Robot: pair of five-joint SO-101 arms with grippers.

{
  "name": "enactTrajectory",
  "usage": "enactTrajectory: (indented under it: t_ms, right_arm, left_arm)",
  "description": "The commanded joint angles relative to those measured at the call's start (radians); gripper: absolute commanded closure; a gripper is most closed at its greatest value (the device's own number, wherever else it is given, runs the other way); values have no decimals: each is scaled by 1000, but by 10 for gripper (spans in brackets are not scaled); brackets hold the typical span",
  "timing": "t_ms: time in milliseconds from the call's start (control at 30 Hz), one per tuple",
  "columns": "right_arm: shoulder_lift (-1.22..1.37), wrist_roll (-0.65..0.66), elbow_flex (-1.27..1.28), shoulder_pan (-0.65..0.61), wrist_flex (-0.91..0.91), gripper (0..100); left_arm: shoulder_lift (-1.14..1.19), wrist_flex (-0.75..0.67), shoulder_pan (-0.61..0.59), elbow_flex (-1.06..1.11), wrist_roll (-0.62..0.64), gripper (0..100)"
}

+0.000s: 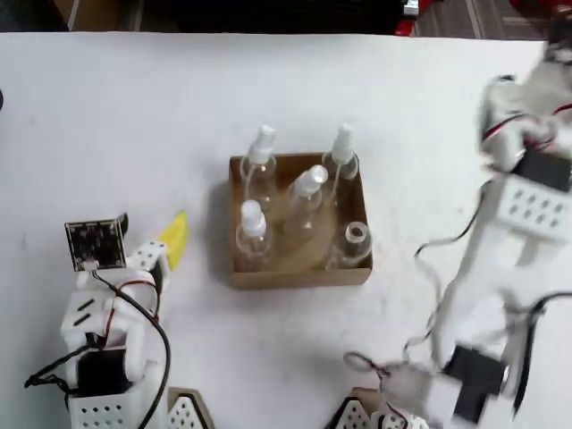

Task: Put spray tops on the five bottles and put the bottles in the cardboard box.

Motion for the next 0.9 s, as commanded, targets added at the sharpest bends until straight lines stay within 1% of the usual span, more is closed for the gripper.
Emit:
enactTrajectory:
  t_ms: [0,167,333,500,567,667,733,867]
  right_arm:
    - [297,-12,-264,130,54,826]
    - [677,-12,-549,222,38,826]
    - [1055,-12,-918,291,38,826]
    - [1359,-3,-1295,326,117,826]
    - [1465,46,-1419,318,145,826]
    - [1587,97,-1554,297,151,826]
    - [1649,101,-1626,294,148,826]
    - [1684,106,-1629,280,139,826]
  left_arm:
    - [-8,-31,-13,3,-9,710]
    - [-8,-38,-12,12,-9,710]
    - [-8,-38,-12,12,-9,710]
    - [-8,-38,-12,12,-9,710]
    - [-8,-38,-12,12,-9,710]
    - [-8,-38,-12,12,-9,710]
    - [-8,-38,-12,12,-9,710]
    - [-8,-37,-12,12,-9,710]
